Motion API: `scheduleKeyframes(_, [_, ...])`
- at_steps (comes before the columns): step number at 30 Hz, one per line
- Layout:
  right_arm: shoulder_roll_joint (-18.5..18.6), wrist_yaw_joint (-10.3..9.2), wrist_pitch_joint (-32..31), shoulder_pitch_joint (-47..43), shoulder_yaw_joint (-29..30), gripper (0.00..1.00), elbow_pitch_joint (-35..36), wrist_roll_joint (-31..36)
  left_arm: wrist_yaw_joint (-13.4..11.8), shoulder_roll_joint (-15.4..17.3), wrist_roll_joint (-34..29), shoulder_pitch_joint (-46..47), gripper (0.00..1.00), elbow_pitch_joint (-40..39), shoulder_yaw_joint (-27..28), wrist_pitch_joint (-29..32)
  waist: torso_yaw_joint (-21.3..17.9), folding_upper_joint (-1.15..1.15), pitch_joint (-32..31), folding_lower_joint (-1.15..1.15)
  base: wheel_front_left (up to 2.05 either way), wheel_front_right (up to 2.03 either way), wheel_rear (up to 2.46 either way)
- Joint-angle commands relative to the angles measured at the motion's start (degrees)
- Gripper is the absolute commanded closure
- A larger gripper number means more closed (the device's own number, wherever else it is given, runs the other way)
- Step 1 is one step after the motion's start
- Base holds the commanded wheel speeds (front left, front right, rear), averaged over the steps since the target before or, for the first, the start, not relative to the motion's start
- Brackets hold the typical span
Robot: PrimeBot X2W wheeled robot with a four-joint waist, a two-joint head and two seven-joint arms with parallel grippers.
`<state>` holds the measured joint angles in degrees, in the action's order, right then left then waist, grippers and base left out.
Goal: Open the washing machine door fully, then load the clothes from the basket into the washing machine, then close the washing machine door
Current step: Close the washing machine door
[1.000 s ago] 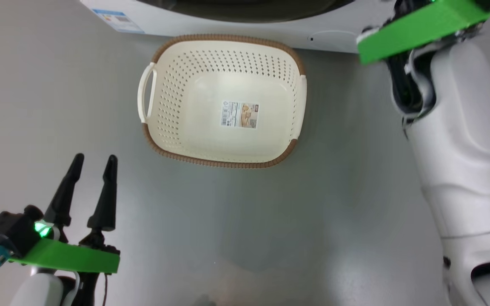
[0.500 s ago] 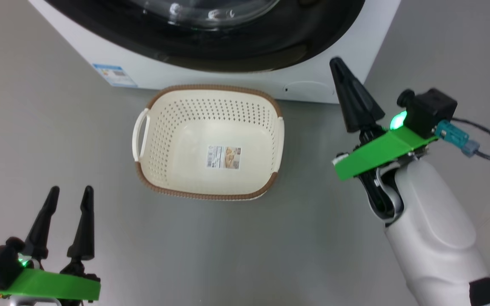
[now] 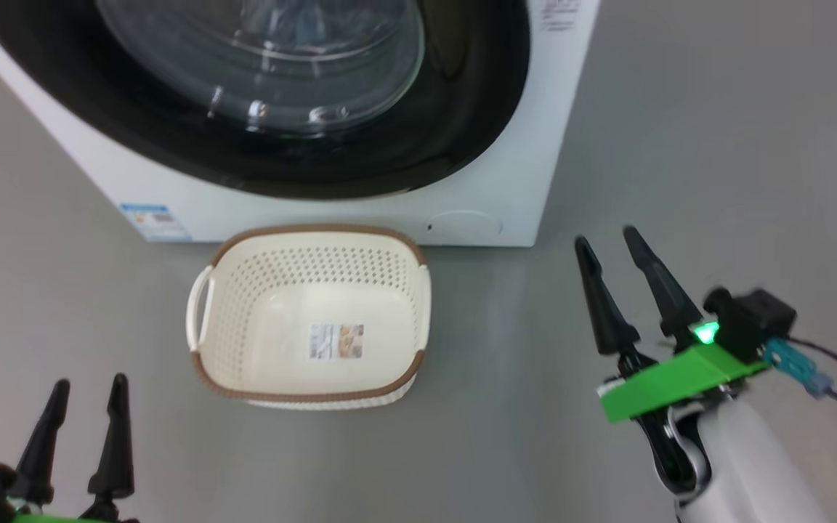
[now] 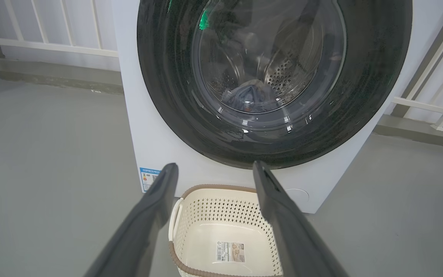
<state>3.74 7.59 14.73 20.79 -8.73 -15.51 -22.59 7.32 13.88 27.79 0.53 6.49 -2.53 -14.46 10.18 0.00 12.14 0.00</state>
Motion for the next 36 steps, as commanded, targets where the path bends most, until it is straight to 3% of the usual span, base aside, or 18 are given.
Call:
scheduleKeyframes(1, [-0.86, -0.1, 0.27, -1.61, -0.65, 0.0, 2.31, 0.67, 0.16, 1.36, -0.62, 0.09, 0.0, -1.31, 2.79, -0.54, -3.02, 0.0, -3.0, 0.0, 0.0, 0.0, 0.0])
scheduleKeyframes(8, [-0.86, -0.1, 0.27, -8.89, 2.84, 0.0, 6.04, 0.0, 0.16, 0.91, -2.67, -2.8, 0.0, -1.57, 4.62, -0.54, -6.05, 0.0, -5.61, 0.0, 0.0, 0.0, 0.0])
scheduleKeyframes(19, [-0.86, -0.1, 0.27, -16.32, 5.73, 0.0, 8.39, 4.56, 0.16, -1.22, -5.47, -6.67, 0.0, -2.81, 7.3, -0.54, -9.02, 0.0, -9.48, 0.0, 0.0, 0.0, 0.0])
scheduleKeyframes(36, [-0.86, -0.1, 0.27, -20.83, 8.45, 0.0, 8.21, 8.93, 0.17, -3.69, -8.9, -11.38, 0.0, -3.76, 8.47, -0.54, -9.36, 0.0, -13.02, 0.0, 0.0, 0.0, 0.0])
